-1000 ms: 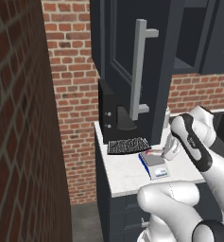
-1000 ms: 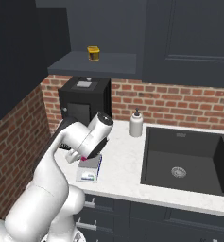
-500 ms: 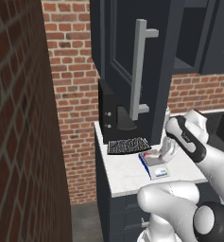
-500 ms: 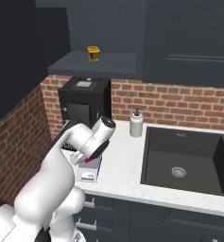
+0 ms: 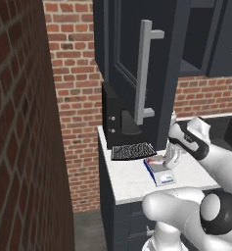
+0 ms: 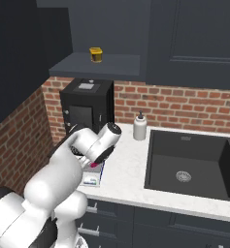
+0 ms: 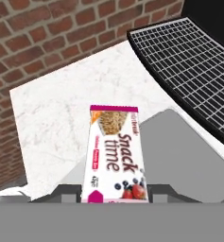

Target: Pick the bar and place it on the digital scale for weighing, and close the cabinet.

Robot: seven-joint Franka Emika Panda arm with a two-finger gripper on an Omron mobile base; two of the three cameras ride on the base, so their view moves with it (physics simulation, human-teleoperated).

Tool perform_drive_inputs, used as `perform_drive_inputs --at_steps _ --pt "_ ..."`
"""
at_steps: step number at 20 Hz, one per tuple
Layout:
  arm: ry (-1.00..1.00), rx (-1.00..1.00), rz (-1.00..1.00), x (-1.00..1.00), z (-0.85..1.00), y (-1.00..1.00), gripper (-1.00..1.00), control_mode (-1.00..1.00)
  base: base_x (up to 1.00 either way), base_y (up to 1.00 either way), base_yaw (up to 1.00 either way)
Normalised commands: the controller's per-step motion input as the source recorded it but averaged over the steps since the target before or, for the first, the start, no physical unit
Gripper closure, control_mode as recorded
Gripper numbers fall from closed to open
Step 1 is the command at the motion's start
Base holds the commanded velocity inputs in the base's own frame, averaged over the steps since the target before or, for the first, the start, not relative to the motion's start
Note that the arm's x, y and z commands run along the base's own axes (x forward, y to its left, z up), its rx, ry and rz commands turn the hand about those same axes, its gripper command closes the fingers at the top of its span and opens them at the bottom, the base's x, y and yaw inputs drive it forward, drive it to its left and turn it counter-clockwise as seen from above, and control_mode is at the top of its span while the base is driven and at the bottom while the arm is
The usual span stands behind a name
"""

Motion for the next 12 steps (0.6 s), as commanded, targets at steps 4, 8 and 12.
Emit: perform_drive_inputs --at_steps 4,8,12 --pt "0.00 0.00 0.02 0.12 -0.21 -0.01 1.00 -1.00 0.00 0.00 0.00" --pt "0.00 0.00 0.02 0.07 -0.22 0.00 1.00 -1.00 0.00 0.00 0.00" --pt "0.00 0.00 0.01 0.10 -0.09 0.00 1.00 -1.00 0.00 0.00 0.00"
